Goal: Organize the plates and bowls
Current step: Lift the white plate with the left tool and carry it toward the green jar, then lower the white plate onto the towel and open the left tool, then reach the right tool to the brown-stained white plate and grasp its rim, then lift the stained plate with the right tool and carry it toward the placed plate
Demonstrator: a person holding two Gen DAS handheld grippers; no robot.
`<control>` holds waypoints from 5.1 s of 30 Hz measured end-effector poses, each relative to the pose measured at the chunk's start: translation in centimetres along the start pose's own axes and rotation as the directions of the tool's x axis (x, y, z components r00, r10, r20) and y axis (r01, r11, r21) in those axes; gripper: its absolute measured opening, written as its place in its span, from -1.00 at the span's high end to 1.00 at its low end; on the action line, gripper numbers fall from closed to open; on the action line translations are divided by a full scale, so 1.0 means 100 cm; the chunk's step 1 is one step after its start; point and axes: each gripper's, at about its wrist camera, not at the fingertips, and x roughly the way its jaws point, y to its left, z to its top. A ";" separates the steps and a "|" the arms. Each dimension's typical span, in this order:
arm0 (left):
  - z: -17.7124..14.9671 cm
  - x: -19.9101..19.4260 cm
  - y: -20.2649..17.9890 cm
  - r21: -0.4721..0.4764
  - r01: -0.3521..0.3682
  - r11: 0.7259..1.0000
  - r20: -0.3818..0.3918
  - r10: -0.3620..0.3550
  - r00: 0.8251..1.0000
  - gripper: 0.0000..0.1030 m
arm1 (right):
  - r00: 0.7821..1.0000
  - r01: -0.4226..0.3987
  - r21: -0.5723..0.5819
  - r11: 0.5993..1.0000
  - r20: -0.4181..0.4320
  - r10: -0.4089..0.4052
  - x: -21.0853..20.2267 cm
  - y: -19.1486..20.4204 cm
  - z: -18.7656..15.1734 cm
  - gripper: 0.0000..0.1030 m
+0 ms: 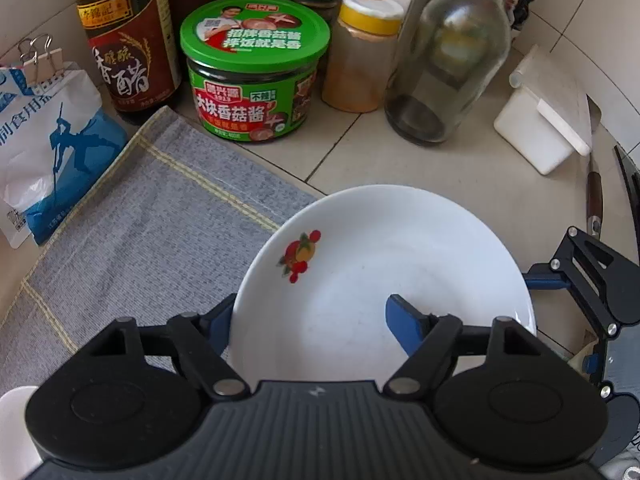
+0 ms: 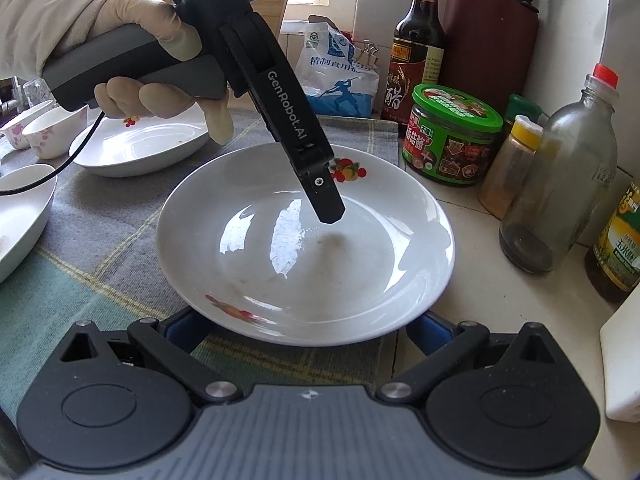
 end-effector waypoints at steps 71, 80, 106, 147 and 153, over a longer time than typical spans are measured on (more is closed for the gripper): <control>-0.394 -0.158 -0.036 -0.220 -0.240 0.946 0.345 0.306 0.887 -1.00 | 0.994 -0.077 0.136 0.988 -0.066 0.087 -0.037 0.183 0.044 -1.00; -0.395 -0.157 -0.032 -0.179 -0.223 0.958 0.370 0.276 0.887 -1.00 | 0.967 -0.220 0.142 0.965 -0.098 0.235 -0.017 0.194 0.042 -1.00; -0.389 -0.155 -0.031 -0.024 -0.158 0.987 0.388 0.155 0.909 -1.00 | 0.862 -0.447 0.122 0.886 -0.204 0.464 0.034 0.187 0.071 -1.00; -0.362 -0.165 -0.032 -0.019 -0.146 0.989 0.325 0.144 0.934 -0.92 | 0.755 -0.531 0.265 0.805 -0.283 0.591 0.049 0.158 0.104 -1.00; -0.344 -0.167 -0.039 -0.021 -0.144 0.989 0.329 0.143 0.934 -0.92 | 0.765 -0.532 0.261 0.805 -0.260 0.590 0.040 0.140 0.109 -1.00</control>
